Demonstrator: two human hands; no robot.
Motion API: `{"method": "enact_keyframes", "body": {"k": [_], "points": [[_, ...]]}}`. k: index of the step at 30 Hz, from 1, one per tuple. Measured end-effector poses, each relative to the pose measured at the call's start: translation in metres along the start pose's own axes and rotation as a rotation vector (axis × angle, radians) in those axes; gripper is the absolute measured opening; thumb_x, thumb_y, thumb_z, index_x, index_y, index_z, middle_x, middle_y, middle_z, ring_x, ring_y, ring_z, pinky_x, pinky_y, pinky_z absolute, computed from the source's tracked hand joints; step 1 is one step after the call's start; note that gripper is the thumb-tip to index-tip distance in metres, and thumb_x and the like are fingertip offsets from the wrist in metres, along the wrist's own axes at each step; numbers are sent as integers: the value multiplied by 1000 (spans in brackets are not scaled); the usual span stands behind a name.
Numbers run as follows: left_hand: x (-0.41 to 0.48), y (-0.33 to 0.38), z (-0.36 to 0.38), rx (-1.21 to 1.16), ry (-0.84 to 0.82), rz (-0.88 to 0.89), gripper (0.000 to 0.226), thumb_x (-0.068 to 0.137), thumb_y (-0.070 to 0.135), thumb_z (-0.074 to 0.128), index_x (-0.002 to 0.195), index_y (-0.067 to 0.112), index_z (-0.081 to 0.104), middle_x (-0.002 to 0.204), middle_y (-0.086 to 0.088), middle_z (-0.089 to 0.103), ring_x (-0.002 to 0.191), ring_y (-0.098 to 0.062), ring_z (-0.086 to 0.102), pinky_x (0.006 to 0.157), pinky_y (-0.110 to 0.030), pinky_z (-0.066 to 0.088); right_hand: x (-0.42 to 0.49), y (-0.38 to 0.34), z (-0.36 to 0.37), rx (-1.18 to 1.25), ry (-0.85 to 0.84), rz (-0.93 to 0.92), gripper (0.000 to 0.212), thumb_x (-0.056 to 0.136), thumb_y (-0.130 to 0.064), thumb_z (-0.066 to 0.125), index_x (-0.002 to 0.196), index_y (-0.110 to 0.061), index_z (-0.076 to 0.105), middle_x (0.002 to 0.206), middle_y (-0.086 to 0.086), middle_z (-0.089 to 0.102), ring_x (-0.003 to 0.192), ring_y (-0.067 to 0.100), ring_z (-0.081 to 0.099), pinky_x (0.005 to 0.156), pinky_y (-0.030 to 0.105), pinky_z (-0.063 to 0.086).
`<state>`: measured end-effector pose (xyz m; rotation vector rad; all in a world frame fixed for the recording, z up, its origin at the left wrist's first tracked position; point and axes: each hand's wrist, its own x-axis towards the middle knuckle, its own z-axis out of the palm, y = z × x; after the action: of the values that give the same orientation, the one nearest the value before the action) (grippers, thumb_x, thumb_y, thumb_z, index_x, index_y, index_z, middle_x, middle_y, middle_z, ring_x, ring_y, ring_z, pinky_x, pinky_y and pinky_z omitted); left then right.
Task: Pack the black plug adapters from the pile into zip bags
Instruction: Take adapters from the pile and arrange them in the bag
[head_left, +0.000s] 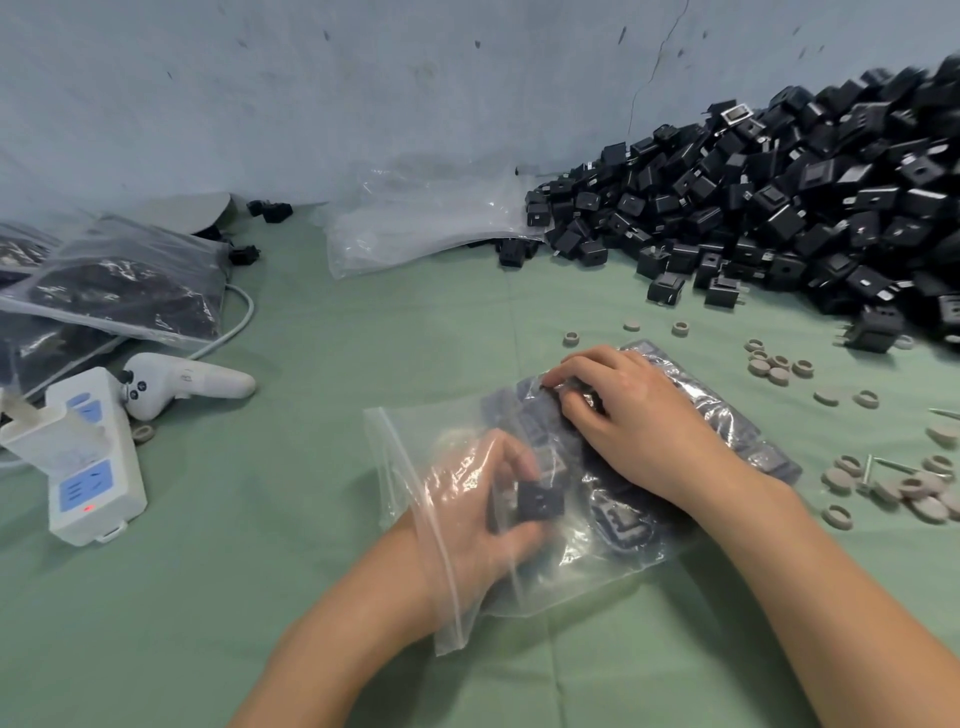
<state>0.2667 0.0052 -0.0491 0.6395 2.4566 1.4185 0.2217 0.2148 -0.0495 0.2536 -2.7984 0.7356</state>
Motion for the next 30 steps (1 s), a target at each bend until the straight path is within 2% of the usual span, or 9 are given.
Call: {"method": "enact_keyframes", "body": {"k": [3, 5, 7, 12, 16, 21, 24, 27, 30], "points": [[2, 1, 4, 87, 16, 61, 29, 89, 12, 67, 96, 35, 52, 91, 2, 67, 79, -21, 67, 72, -37, 56, 0, -1, -1, 1, -7, 2, 28, 101, -34, 44, 120, -35, 64, 125, -16, 58, 118, 12, 47, 106, 35, 36], [1, 1, 6, 166, 38, 65, 29, 89, 10, 64, 107, 31, 56, 97, 14, 63, 85, -1, 63, 80, -12, 50, 0, -2, -2, 1, -9, 3, 28, 101, -34, 43, 120, -35, 64, 125, -16, 57, 118, 12, 47, 106, 35, 36], [-1, 1, 5, 268, 61, 63, 30, 91, 20, 61, 116, 36, 56, 99, 25, 56, 87, 12, 54, 83, -3, 41, 0, -2, -2, 5, -8, 4, 27, 101, -33, 43, 119, -35, 64, 124, -17, 57, 117, 11, 46, 105, 34, 36], [-12, 2, -3, 200, 85, 56, 21, 85, 57, 54, 106, 55, 53, 106, 31, 54, 92, 7, 57, 75, -4, 45, -1, -2, -3, 9, -12, 0, 28, 101, -33, 43, 119, -35, 64, 124, -17, 57, 117, 11, 47, 106, 34, 36], [-10, 0, -4, 99, 67, 46, 17, 87, 47, 65, 104, 47, 59, 103, 23, 60, 85, 3, 62, 67, -16, 53, -1, -2, -3, 3, -14, -2, 29, 102, -33, 43, 121, -34, 64, 125, -15, 58, 118, 13, 47, 106, 35, 37], [-2, -1, 0, 33, 38, 28, 27, 74, 51, 74, 88, 36, 55, 80, 14, 57, 68, -3, 50, 66, -19, 47, 0, -2, -2, -1, -13, -3, 29, 102, -32, 43, 121, -33, 64, 126, -14, 58, 119, 13, 47, 106, 35, 36], [3, -1, 4, -53, 30, -31, 29, 72, 47, 77, 89, 32, 60, 77, 14, 56, 69, -9, 53, 65, -32, 49, 0, 0, -1, -12, -13, -4, 28, 102, -34, 44, 122, -34, 64, 126, -15, 58, 118, 13, 47, 105, 34, 36], [4, -4, 6, 81, 75, 45, 25, 72, 54, 72, 83, 33, 62, 82, 17, 57, 71, -1, 54, 70, -24, 45, 0, 0, 0, -10, -7, -2, 28, 102, -34, 44, 121, -35, 64, 125, -16, 58, 117, 11, 46, 103, 32, 36], [5, -3, 9, 87, 159, -1, 25, 67, 57, 72, 74, 38, 58, 84, 17, 58, 76, -5, 58, 74, -32, 52, 0, 0, 0, -11, -7, -2, 28, 102, -35, 43, 121, -35, 64, 125, -17, 57, 117, 10, 46, 103, 31, 35]]}}
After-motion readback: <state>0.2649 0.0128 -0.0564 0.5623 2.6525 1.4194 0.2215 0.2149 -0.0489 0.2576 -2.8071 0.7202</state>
